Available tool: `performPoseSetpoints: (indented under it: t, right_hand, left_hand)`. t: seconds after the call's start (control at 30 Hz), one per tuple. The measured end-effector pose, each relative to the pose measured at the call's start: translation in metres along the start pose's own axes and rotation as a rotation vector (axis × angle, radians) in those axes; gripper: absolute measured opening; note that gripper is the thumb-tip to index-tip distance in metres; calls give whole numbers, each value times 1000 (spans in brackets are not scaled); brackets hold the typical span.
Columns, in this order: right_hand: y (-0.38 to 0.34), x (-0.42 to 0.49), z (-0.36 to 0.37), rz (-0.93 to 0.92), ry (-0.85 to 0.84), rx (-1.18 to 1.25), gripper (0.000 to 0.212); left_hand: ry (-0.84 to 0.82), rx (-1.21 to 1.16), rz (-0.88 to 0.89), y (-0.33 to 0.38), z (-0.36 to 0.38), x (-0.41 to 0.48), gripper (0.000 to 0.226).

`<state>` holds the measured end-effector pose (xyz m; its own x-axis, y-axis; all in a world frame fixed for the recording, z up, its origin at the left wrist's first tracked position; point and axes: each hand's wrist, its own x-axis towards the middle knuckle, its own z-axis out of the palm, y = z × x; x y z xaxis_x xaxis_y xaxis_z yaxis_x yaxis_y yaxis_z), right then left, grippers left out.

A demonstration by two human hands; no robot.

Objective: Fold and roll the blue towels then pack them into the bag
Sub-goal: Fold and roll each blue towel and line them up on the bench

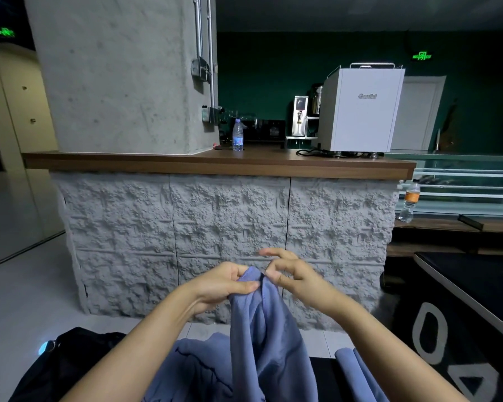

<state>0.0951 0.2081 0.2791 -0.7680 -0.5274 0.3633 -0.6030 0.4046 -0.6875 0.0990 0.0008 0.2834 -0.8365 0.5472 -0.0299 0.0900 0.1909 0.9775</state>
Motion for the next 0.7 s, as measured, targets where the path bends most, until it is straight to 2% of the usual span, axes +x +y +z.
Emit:
performPoseSetpoints:
  t: [0.07, 0.13, 0.37, 0.5, 0.6, 0.7]
  right_hand:
    - [-3, -3, -3, 69, -92, 143, 22]
    - [-4, -4, -5, 108, -98, 172, 25]
    - [29, -9, -32, 207, 330, 141, 35]
    - [54, -19, -48, 275, 460, 74, 31]
    - [68, -23, -51, 292, 506, 32, 32]
    - [73, -23, -52, 302, 514, -35, 35]
  left_hand:
    - [3, 68, 25, 4, 1, 3, 13]
    - [33, 103, 24, 7, 0, 6, 13]
    - [178, 269, -108, -22, -32, -4, 40]
    - [248, 242, -157, -32, -58, -24, 43]
    - [330, 8, -101, -33, -68, -26, 43]
    - [389, -485, -44, -29, -69, -14, 44]
